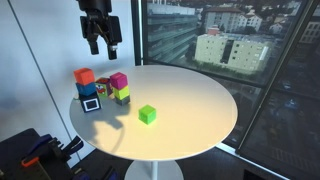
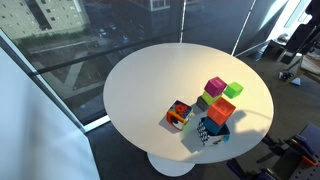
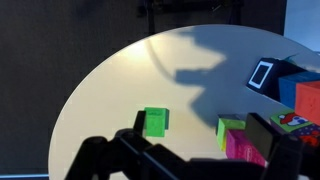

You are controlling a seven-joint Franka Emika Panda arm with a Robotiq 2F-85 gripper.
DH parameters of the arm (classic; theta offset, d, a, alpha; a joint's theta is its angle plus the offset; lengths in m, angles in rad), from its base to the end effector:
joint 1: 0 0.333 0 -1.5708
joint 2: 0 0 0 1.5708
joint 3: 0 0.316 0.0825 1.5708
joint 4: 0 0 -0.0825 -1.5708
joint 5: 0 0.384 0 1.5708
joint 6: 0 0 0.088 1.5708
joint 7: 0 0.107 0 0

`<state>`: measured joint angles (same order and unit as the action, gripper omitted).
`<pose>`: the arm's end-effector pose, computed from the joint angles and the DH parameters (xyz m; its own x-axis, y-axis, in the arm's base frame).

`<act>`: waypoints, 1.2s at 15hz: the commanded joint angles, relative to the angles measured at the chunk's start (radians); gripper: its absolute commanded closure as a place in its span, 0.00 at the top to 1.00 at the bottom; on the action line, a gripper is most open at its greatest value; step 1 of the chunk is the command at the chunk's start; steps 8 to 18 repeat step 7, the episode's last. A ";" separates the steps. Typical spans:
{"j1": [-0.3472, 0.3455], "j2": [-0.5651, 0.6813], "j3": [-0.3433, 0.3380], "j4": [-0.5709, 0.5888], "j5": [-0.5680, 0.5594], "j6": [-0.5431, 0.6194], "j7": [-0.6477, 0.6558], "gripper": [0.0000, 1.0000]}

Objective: Take the green block off the stack and place it on the table

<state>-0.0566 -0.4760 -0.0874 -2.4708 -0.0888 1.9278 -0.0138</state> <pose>0.3884 -0.0637 0.4555 0.9939 -0.0863 -0.0690 -0.0837 -0.9957 0.0399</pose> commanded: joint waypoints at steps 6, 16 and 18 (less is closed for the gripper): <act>-0.008 0.007 0.009 0.001 0.003 -0.002 -0.003 1.00; -0.008 0.007 0.009 0.001 0.003 -0.002 -0.003 1.00; -0.008 0.007 0.009 0.001 0.003 -0.002 -0.003 1.00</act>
